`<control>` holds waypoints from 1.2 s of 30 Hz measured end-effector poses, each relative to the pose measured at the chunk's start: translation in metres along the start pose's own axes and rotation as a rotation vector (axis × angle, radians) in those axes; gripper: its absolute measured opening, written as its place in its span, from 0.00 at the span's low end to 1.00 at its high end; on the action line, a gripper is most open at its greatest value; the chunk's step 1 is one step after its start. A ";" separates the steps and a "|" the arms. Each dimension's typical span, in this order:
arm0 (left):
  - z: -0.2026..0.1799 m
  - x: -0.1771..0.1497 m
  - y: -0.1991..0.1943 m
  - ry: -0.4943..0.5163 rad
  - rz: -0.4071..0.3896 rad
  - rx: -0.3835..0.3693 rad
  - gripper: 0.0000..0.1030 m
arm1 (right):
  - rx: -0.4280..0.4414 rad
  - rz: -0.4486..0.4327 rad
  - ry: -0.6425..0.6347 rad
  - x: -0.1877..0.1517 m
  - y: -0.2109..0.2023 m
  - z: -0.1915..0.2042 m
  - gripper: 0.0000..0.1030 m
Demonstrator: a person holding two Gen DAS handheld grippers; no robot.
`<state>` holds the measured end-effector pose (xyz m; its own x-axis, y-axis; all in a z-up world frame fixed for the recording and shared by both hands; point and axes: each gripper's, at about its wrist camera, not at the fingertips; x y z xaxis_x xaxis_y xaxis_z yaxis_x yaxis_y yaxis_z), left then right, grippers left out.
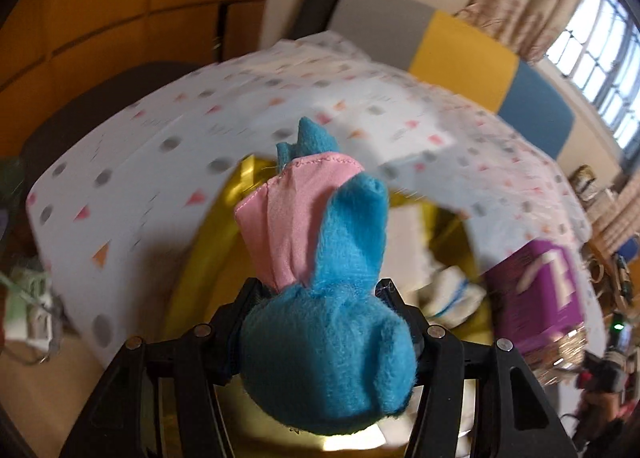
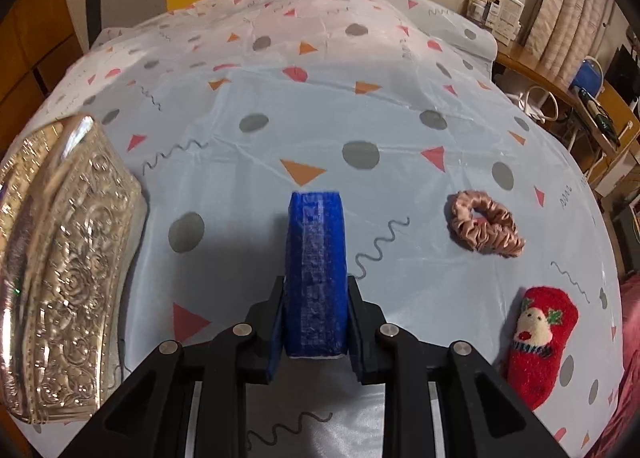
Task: Organize soft objects
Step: 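Drop the blue plush into the gold tray with the left tool while the right tool holds the cylinder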
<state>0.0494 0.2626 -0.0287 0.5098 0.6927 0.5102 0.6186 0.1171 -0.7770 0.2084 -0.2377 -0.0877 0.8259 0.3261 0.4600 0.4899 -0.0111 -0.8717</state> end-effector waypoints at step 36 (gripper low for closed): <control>-0.036 -0.055 -0.020 0.181 -0.075 0.013 0.90 | -0.086 -0.082 -0.007 0.005 -0.014 0.001 0.24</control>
<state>0.0301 0.1969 -0.0278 0.5620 0.5427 0.6242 0.6519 0.1738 -0.7381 0.2053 -0.2346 -0.0728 0.7803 0.3363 0.5274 0.5780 -0.0654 -0.8134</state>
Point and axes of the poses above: each gripper's, at about its wrist camera, not at the fingertips, and y roughly the way its jaws point, z to its left, x to its top, and after that the axes turned 15 degrees about -y, right-handed
